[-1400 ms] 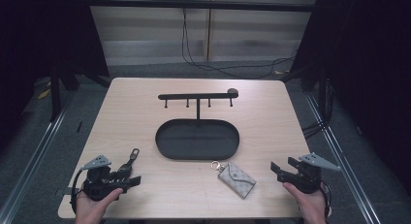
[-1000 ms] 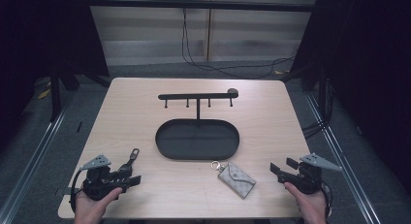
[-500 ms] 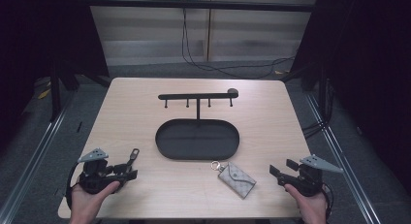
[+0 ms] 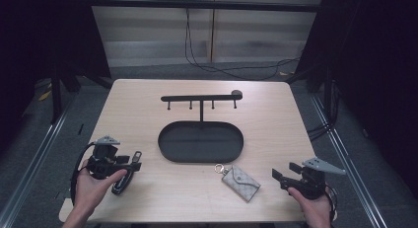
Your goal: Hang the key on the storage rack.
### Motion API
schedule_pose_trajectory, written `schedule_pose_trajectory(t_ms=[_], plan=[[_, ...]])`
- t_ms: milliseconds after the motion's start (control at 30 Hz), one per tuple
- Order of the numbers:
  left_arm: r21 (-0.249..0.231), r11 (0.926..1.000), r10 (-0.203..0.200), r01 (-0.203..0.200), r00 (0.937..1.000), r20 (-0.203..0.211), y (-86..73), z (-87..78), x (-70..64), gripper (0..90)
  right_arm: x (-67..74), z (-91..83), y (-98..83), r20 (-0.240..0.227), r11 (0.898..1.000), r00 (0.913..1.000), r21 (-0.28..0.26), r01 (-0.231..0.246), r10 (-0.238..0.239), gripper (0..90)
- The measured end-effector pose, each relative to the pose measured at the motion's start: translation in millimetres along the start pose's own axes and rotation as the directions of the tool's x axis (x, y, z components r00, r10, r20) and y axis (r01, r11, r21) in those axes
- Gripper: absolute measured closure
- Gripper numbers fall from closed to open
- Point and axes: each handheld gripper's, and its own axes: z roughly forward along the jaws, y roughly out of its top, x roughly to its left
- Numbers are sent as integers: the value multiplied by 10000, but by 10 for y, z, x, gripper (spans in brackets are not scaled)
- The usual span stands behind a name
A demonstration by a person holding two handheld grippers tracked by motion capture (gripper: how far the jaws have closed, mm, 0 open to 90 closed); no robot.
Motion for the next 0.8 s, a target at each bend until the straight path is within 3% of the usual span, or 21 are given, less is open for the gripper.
schedule_pose_trajectory(t_ms=[200,267,367,467,533,667,800], plan=[[753,9972,72,-42,9992,-397,144,89,8,452,0,2,-2,81,10000,10000,32,-41,41,239],[781,9969,55,-19,9989,-457,161,97,19,465,1,3,-2,77,10000,10000,30,-50,49,238],[1392,9902,210,-135,9984,-529,229,135,62,480,2,9,-2,53,10000,10000,53,-17,17,237],[1472,9891,138,-33,9975,-700,283,154,97,481,3,12,-2,44,9999,10000,98,-28,28,233],[1807,9833,377,-200,9948,-950,321,171,118,483,1,15,-3,63,9999,10000,102,-28,27,233],[2119,9773,220,10,9941,-1064,359,224,165,493,1,28,-3,70,9998,10000,184,-45,44,224],[2576,9662,270,39,9928,-1164,408,282,196,511,0,35,-4,42,9997,10000,216,-82,81,220]])
